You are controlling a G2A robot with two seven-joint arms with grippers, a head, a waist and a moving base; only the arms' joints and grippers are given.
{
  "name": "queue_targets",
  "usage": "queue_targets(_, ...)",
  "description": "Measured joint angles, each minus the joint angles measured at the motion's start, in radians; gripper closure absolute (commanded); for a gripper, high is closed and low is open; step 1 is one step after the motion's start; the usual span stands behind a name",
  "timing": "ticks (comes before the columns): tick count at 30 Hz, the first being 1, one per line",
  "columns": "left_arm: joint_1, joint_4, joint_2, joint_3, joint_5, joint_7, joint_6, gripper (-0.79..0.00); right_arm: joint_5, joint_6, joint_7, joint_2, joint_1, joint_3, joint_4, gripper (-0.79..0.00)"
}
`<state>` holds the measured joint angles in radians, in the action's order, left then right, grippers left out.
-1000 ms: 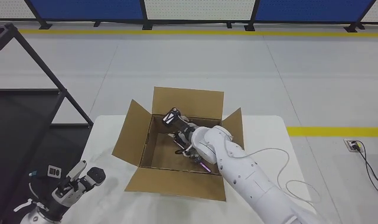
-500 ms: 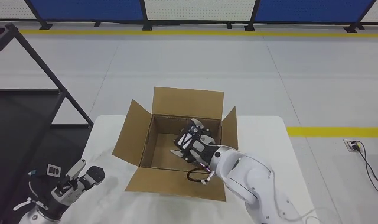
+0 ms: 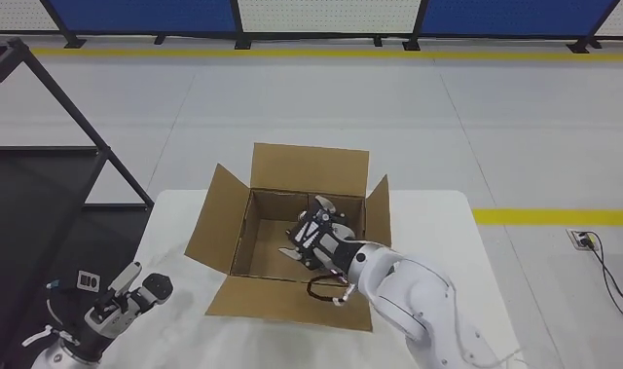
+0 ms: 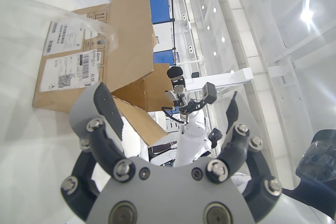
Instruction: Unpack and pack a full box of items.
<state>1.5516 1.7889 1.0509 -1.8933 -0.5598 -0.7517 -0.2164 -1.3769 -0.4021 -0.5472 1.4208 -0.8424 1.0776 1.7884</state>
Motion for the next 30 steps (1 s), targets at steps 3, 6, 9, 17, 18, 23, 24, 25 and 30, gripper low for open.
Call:
queue_targets(3,-0.009,-0.002,0.000,0.011,0.010,0.002,-0.002,-0.785,0.017,-0.016,0.039,-0.014,-0.080,0.065,0.146,-0.785)
queue_targets(6,-0.027,-0.010,0.000,0.024,0.003,-0.015,-0.027,-0.785,0.048,-0.016,0.076,-0.028,-0.177,0.150,0.293,-0.785)
queue_targets(9,-0.043,-0.017,0.001,0.038,0.000,-0.033,-0.061,-0.785,0.133,-0.003,0.090,-0.038,-0.270,0.255,0.394,-0.785)
queue_targets(17,-0.060,-0.029,0.003,0.063,-0.017,-0.071,-0.154,-0.785,0.563,0.098,0.098,-0.039,-0.348,0.395,0.407,-0.785)
queue_targets(18,-0.060,-0.029,0.003,0.063,-0.016,-0.071,-0.153,-0.785,0.548,0.098,0.098,-0.039,-0.348,0.395,0.408,-0.785)
queue_targets(23,-0.060,-0.029,0.003,0.063,-0.015,-0.070,-0.152,-0.785,0.441,0.098,0.098,-0.039,-0.348,0.395,0.408,-0.785)
queue_targets(24,-0.060,-0.029,0.003,0.063,-0.015,-0.070,-0.152,-0.785,0.441,0.098,0.098,-0.039,-0.348,0.395,0.408,-0.785)
queue_targets(25,-0.060,-0.029,0.003,0.063,-0.015,-0.070,-0.152,-0.785,0.437,0.095,0.095,-0.039,-0.349,0.393,0.405,-0.785)
queue_targets(30,-0.071,-0.023,0.005,0.067,-0.023,-0.025,-0.132,-0.785,0.490,0.172,0.012,-0.040,-0.322,0.385,0.348,-0.785)
